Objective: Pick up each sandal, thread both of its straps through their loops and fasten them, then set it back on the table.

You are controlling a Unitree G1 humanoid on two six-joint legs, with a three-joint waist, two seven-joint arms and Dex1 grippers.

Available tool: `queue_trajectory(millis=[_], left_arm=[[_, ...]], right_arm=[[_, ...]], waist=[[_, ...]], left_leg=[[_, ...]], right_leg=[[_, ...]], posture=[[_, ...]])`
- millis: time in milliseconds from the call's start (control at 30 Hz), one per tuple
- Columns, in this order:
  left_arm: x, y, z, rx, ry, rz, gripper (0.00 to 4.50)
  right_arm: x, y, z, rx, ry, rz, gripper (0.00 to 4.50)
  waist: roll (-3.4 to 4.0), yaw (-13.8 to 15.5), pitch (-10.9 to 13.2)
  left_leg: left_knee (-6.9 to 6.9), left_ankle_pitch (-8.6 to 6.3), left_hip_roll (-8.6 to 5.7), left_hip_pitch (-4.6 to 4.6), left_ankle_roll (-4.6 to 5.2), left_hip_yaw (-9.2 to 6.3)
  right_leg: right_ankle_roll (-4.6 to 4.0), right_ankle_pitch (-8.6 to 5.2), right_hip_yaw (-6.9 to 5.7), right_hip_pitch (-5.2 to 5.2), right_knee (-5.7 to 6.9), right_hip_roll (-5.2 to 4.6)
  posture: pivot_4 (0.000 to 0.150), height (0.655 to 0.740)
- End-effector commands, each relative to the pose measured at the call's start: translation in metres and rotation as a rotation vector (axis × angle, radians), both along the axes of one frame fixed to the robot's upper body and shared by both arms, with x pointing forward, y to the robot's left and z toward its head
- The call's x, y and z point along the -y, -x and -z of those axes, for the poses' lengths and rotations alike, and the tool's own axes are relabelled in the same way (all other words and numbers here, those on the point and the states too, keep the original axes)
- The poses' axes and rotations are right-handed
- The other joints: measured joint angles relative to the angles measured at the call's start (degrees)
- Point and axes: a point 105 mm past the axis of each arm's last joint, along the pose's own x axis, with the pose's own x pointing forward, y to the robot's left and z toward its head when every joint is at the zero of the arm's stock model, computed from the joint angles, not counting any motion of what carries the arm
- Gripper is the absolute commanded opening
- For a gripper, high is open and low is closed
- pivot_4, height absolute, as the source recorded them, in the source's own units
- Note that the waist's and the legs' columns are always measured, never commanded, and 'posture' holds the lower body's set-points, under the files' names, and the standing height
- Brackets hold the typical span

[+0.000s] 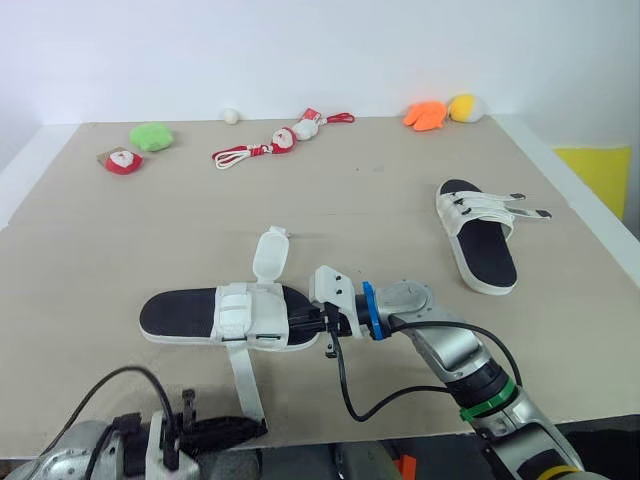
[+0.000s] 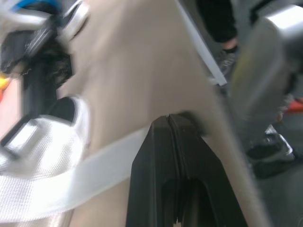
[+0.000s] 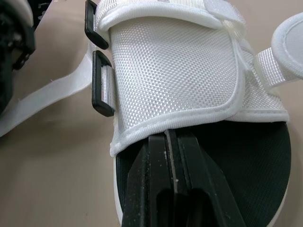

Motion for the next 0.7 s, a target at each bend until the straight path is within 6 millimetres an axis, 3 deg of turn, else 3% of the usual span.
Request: queue_trajectory(millis=[33,400,500,667,700], left_arm=[[0.01,-0.008,-0.03,-0.076,0.08,-0.02,0.02],[0.016,-0.025,-0.093,-0.551,0.362,-0.112,0.02],[0.006,-0.037,-0.094,-0.419,0.239,-0.133,0.02],[-0.005,-0.045,-0.077,-0.148,-0.027,-0.125,0.02],[-0.008,-0.044,-0.071,-0.082,-0.083,-0.108,0.26]], right_arm=[[-0.005,-0.001,-0.011,0.036,-0.021,-0.021,0.0],[-0.005,0.0,-0.01,0.033,-0.026,-0.017,0.0],[-0.005,0.001,-0.01,0.03,-0.028,-0.017,0.0],[-0.004,0.001,-0.009,0.033,-0.024,-0.018,0.0],[-0.004,0.001,-0.009,0.033,-0.023,-0.018,0.0]], waist=[[0.01,0.0,0.0],[0.0,0.0,0.0],[0.0,0.0,0.0],[-0.01,0.0,0.0],[-0.02,0.0,0.0]], left_leg=[[-0.02,0.0,0.01,0.0,0.0,0.0],[-0.06,0.0,0.06,-0.02,0.0,-0.01],[-0.03,0.0,0.07,-0.01,0.0,-0.03],[-0.07,-0.01,0.06,-0.01,-0.01,-0.02],[-0.09,-0.01,0.05,-0.02,-0.01,-0.02]], right_leg=[[0.0,0.0,0.0,-0.01,0.01,0.01],[-0.08,-0.07,-0.03,-0.04,0.0,0.06],[-0.06,-0.05,-0.04,-0.04,0.0,0.12],[-0.16,-0.1,-0.01,-0.06,-0.01,0.14],[-0.2,-0.12,-0.01,-0.06,-0.01,0.16]], posture=[[0.15,0.74],[0.15,0.74],[0.15,0.74],[0.15,0.74],[0.15,0.74]])
